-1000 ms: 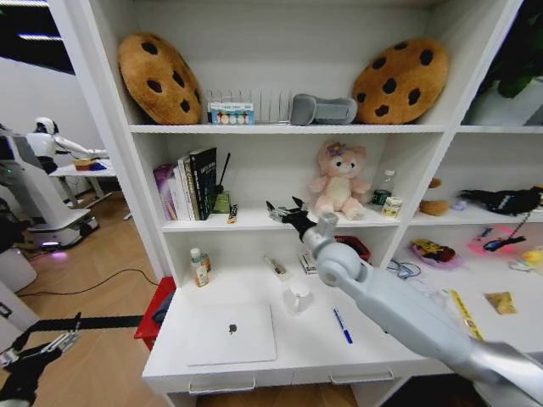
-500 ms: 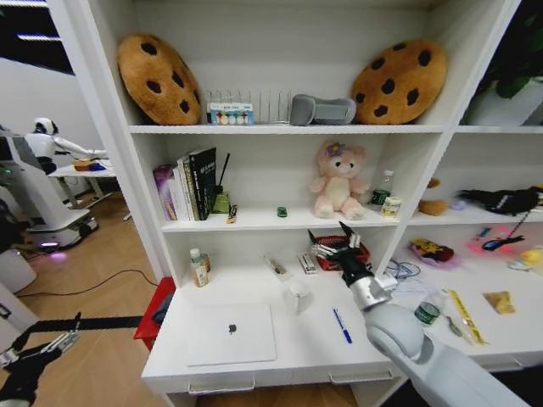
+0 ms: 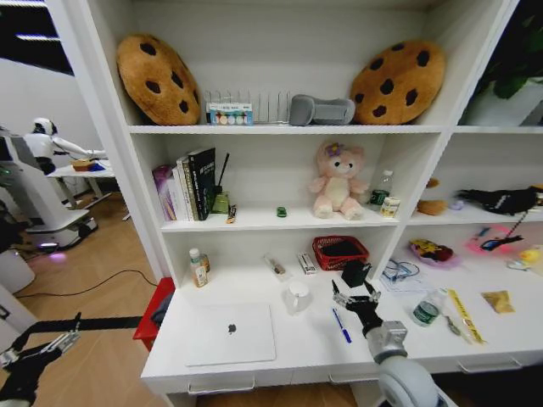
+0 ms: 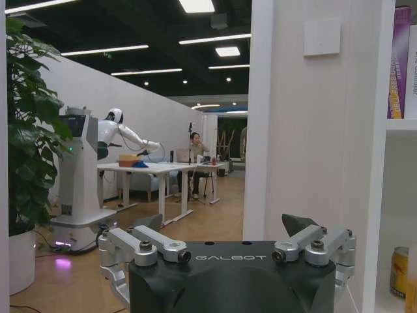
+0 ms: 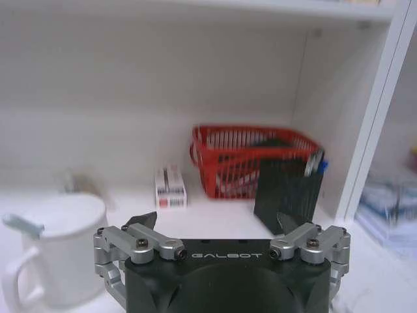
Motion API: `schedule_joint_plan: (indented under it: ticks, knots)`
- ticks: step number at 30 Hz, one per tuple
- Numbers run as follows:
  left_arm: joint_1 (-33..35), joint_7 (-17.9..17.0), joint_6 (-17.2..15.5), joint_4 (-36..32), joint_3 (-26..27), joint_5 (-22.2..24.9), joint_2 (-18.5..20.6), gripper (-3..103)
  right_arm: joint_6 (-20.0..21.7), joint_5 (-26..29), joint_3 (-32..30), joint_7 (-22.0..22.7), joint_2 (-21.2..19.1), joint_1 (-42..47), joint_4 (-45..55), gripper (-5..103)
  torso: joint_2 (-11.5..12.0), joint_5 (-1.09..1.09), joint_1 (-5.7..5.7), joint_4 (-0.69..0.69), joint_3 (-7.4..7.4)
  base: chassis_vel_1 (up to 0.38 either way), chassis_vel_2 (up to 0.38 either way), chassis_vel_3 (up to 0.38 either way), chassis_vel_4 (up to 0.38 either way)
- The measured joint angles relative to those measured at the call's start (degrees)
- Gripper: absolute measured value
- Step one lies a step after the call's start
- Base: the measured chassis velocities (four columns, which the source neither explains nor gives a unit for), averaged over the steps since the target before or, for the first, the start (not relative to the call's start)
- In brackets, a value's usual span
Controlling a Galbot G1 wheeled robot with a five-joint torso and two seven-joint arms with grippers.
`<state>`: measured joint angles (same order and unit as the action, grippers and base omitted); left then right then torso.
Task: Organize the objects on the table.
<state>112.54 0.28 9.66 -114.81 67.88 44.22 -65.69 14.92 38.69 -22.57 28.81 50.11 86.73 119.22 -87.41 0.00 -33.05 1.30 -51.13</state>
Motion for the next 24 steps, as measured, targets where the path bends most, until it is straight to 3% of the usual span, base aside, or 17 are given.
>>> schedule_joint_plan:
  ticks: [3,9,21,24]
  knots:
    - [0.0,0.0,0.0,0.0,0.0,0.0,0.0,100,10.9,12.0,2.4,4.5,-1.7,-4.3,-1.2,100,0.0,0.00,-0.01,-0.01,0.00,0.000,0.000,0.000,0.000]
    - [0.0,0.0,0.0,0.0,0.0,0.0,0.0,100,18.2,21.2,5.2,9.2,-2.6,-10.0,-3.2,100,0.0,0.00,-0.01,-0.01,0.00,0.000,0.000,0.000,0.000]
    - [0.0,0.0,0.0,0.0,0.0,0.0,0.0,100,19.4,24.0,10.8,8.3,-2.7,-20.3,-12.5,102,0.0,0.00,-0.01,-0.01,-0.01,0.000,0.000,0.000,0.000]
    - [0.0,0.0,0.0,0.0,0.0,0.0,0.0,100,19.5,25.0,11.4,8.2,-2.3,-21.0,-13.2,91,0.0,0.00,-0.01,-0.01,-0.01,0.000,0.000,0.000,0.000]
